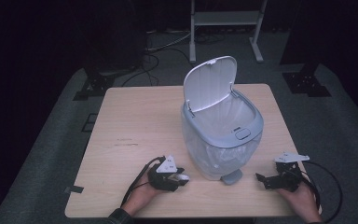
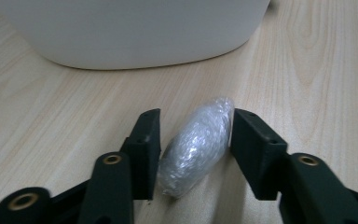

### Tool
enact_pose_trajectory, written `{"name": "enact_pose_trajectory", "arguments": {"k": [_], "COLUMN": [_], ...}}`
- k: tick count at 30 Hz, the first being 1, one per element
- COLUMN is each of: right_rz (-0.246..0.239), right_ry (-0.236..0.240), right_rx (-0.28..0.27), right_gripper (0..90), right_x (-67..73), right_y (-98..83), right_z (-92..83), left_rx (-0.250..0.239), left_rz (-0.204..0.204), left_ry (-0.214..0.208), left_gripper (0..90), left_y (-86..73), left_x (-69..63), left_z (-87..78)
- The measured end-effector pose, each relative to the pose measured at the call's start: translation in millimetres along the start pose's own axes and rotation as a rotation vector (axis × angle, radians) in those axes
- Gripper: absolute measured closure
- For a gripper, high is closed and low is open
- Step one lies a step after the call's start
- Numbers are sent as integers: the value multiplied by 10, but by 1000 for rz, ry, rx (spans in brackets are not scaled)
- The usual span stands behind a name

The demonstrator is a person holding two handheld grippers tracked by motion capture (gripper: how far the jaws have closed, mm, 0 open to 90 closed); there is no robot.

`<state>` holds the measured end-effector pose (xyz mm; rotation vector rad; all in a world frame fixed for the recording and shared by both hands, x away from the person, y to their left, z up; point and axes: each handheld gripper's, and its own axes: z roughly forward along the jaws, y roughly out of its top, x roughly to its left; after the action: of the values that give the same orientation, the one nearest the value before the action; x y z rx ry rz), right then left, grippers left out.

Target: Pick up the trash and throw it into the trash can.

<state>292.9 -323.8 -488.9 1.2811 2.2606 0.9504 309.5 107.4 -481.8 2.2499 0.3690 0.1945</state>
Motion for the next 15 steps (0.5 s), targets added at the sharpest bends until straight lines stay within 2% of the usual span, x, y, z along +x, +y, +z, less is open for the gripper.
{"name": "enact_pose_trajectory", "arguments": {"k": [7, 15], "right_rz": [0, -1], "right_ry": [0, 0], "right_rx": [0, 0], "right_gripper": [0, 0], "right_x": [0, -1], "right_y": [0, 0], "right_z": [0, 0], "left_rx": [-6, -7], "left_rz": [-8, -16], "left_ry": [8, 8], "left_gripper": [630, 654], "left_y": [-5, -6], "left_x": [-3, 4], "left_z": [-7, -9]}}
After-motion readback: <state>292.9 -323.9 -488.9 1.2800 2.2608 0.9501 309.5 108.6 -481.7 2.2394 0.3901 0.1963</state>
